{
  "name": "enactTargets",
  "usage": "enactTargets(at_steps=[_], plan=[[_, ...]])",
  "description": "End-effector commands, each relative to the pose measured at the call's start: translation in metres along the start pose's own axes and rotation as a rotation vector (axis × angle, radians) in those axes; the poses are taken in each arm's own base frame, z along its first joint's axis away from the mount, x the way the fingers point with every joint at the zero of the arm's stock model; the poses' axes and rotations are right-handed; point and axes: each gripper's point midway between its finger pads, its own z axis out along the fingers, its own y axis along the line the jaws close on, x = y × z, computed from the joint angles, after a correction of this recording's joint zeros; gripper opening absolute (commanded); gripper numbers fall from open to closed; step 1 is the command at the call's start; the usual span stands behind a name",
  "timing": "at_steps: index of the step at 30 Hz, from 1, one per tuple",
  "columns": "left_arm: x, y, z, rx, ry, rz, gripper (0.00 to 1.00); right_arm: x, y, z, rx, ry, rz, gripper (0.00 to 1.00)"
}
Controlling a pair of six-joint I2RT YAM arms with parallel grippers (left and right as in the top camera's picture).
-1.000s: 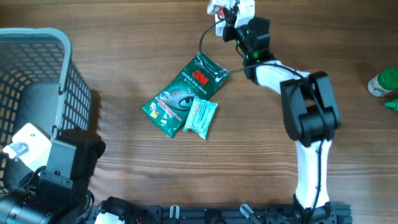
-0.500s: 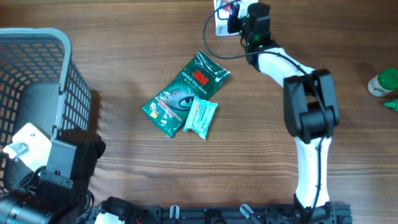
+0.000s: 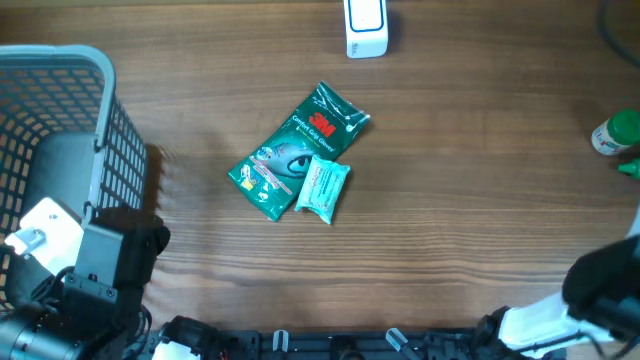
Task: Scan the item barcode
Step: 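Carry the Kleenex pack right and drop it off the table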
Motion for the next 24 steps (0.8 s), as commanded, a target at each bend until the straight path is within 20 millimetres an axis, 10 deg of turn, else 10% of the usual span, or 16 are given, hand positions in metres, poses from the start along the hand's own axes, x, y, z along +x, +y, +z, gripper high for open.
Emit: enactTargets(at_steps=[1,7,9,10,12,19,24], plan=[[-0.003,0.003,0.0,-0.01,-0.015,-0.017,1.0,0.076,-0.034,0.082,0.057,0.207,0.069,0.05],[-0.003,0.003,0.0,-0.01,-0.015,-0.018,1.0,0.172,-0.024,0.138,-0.012,0.437,0.053,0.12],[-0.003,0.003,0.0,-0.01,-0.015,-0.017,1.0,0.168,-0.024,0.135,-0.02,0.437,0.055,0.44],[-0.003,0.003,0.0,-0.01,-0.015,-0.017,1.0,0.163,-0.024,0.131,-0.024,0.432,0.058,0.86],[-0.003,0.003,0.0,-0.01,-0.015,-0.017,1.0,0.148,-0.013,0.12,-0.105,0.413,0.082,1.0],[-0.003,0.003,0.0,-0.01,-0.015,-0.018,1.0,0.067,0.086,-0.021,-0.851,0.448,0.301,1.0],[-0.003,0.003,0.0,-0.01,-0.015,-0.017,1.0,0.124,0.162,-0.131,-1.113,0.772,0.179,1.0]])
